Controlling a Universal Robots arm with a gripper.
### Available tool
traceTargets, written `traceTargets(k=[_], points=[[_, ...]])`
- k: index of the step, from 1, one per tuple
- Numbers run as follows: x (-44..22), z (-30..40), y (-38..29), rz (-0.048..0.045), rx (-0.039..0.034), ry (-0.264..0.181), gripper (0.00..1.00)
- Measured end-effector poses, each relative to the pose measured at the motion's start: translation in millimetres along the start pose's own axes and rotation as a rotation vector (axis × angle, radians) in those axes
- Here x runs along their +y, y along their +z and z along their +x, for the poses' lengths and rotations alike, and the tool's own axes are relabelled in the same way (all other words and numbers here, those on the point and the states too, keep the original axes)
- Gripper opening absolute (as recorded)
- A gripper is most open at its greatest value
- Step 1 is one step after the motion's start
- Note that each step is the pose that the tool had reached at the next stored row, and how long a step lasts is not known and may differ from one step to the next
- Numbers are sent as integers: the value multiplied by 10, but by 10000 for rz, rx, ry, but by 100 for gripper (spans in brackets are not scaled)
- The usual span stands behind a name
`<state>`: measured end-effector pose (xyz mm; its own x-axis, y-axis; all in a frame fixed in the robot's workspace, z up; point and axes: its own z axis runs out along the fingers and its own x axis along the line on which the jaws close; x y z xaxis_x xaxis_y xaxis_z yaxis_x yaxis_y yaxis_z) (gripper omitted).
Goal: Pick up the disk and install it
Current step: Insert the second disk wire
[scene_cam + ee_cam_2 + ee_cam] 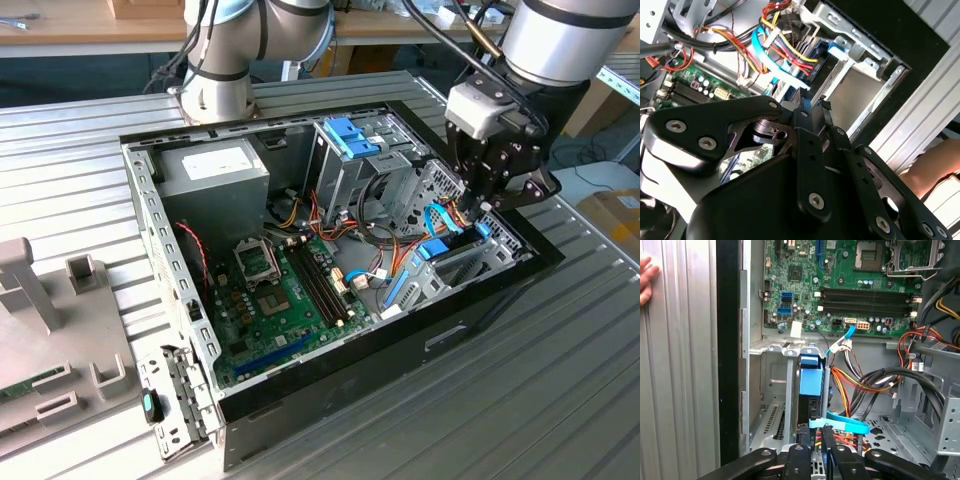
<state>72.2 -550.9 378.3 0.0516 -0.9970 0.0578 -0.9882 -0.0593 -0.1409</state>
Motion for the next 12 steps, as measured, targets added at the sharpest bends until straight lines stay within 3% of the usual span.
traceTargets(k=[2,3,4,6,7,8,12], points=[[-4,-5,1,-336,4,1,24],[-14,-9,0,-805,-7,-10,24],[-22,-12,2,-1093,-24,-19,24],[-32,-15,3,-1433,-42,-21,24],[-35,-15,5,-1534,-49,-16,24],[-37,-15,5,-1572,-51,-16,24],[-37,-15,5,-1577,-50,-16,24]])
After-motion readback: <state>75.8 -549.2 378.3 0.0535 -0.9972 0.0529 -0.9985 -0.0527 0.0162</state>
